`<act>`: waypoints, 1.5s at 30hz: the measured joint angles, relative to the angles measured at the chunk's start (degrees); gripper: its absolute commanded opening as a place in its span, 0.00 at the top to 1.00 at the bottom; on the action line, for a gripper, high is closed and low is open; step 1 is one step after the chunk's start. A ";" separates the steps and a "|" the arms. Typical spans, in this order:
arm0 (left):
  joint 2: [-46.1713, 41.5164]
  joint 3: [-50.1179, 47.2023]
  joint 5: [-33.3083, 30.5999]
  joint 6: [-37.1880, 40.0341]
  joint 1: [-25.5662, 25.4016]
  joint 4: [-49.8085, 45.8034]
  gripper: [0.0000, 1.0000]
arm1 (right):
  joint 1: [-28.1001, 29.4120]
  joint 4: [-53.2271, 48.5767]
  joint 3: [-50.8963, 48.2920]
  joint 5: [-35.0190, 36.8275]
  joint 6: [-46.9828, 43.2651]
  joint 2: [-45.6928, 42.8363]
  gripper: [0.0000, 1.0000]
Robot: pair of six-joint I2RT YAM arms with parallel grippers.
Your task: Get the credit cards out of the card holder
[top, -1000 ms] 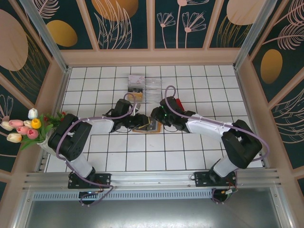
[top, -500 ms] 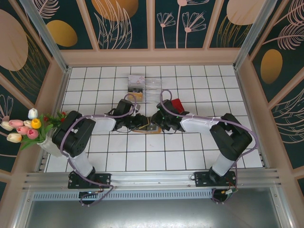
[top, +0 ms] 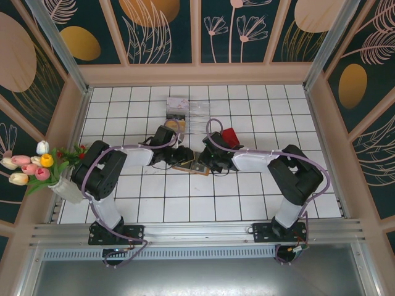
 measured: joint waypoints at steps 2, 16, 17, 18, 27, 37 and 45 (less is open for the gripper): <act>0.15 0.00 0.39 0.24 0.17 0.02 0.70 | 0.00 0.31 0.00 -0.02 0.00 0.22 0.73; 0.81 0.33 2.27 1.95 0.44 -0.07 0.70 | -0.31 1.73 0.00 -0.66 0.02 1.14 0.74; 0.79 0.33 2.27 2.08 0.44 -0.09 0.70 | -0.35 1.75 0.00 -0.68 0.02 1.14 0.74; 0.79 0.33 2.29 2.12 0.44 -0.09 0.70 | -0.35 1.75 0.00 -0.70 0.02 1.16 0.74; 0.83 0.33 3.58 2.64 0.61 -0.07 0.69 | -0.39 2.43 -0.33 -1.03 0.02 1.16 0.75; 0.90 0.33 4.35 3.19 0.76 -0.07 0.69 | -0.72 3.43 -0.81 -1.53 0.04 1.16 0.75; 0.68 0.24 3.32 2.95 0.76 -0.28 0.69 | -0.72 4.07 -1.14 -1.55 0.11 1.16 0.76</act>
